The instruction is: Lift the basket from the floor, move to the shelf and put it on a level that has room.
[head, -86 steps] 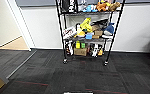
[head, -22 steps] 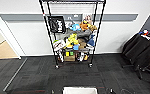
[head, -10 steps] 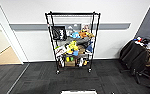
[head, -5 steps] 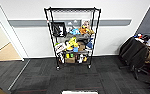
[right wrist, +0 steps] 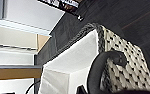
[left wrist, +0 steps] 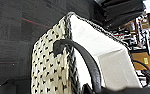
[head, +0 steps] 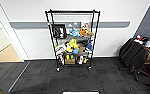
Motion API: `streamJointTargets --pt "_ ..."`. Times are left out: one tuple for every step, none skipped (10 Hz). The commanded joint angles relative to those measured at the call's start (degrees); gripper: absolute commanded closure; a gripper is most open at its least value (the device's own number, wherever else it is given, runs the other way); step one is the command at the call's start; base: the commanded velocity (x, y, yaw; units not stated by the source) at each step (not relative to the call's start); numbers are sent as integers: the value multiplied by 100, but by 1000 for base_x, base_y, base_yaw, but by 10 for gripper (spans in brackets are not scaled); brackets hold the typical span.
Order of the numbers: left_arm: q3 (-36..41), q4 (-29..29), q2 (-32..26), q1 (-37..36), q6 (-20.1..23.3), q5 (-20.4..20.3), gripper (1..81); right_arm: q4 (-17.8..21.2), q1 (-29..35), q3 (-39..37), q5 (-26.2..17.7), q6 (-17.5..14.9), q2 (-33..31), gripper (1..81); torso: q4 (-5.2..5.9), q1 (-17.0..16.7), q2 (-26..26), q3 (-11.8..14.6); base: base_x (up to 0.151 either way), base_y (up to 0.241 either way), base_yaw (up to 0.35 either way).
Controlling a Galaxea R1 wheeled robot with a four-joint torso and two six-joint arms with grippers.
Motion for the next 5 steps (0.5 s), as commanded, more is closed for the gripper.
streamJointTargets --pt "257 -8 -227 -470 66 237 811 54 472 296 -149 -28 -230 811 0 0 0 382 0 0 0" --pt "266 1 -227 -443 75 229 811 54 472 305 -149 -19 -230 811 0 -5 0 450 0 0 0" --pt "275 1 -236 -408 75 237 811 54 481 313 -149 -19 -221 811 0 -13 0 544 0 0 0" --pt "284 1 -263 -373 66 229 811 54 481 340 -149 -19 -221 811 0 -13 0 345 0 0 0" --pt "301 -8 -297 -355 66 272 811 54 472 340 -149 -28 -221 811 0 -15 0 426 0 0 0"
